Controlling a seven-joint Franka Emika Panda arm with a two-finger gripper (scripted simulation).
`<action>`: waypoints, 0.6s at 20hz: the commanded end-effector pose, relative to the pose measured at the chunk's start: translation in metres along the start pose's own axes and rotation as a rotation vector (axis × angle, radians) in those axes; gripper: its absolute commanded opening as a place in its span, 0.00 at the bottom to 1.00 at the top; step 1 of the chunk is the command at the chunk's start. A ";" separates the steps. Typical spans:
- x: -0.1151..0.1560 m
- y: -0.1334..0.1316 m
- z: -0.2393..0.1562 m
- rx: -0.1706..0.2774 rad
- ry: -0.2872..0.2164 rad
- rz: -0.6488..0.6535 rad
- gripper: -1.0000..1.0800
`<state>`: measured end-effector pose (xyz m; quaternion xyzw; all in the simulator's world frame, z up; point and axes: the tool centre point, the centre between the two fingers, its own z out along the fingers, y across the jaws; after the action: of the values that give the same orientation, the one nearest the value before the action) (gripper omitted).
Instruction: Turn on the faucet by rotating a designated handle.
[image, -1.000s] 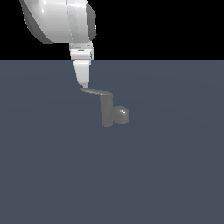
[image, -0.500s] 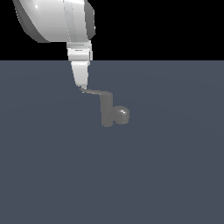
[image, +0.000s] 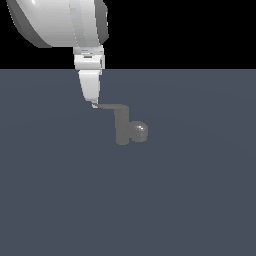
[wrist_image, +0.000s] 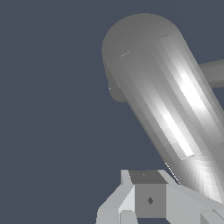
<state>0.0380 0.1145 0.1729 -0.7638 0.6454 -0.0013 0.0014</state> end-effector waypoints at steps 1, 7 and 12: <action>-0.003 0.009 0.000 -0.004 -0.001 -0.002 0.00; -0.004 0.014 -0.002 0.001 0.000 -0.002 0.00; 0.004 0.028 -0.002 0.001 0.000 -0.002 0.00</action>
<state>0.0142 0.1146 0.1747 -0.7675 0.6411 -0.0015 0.0035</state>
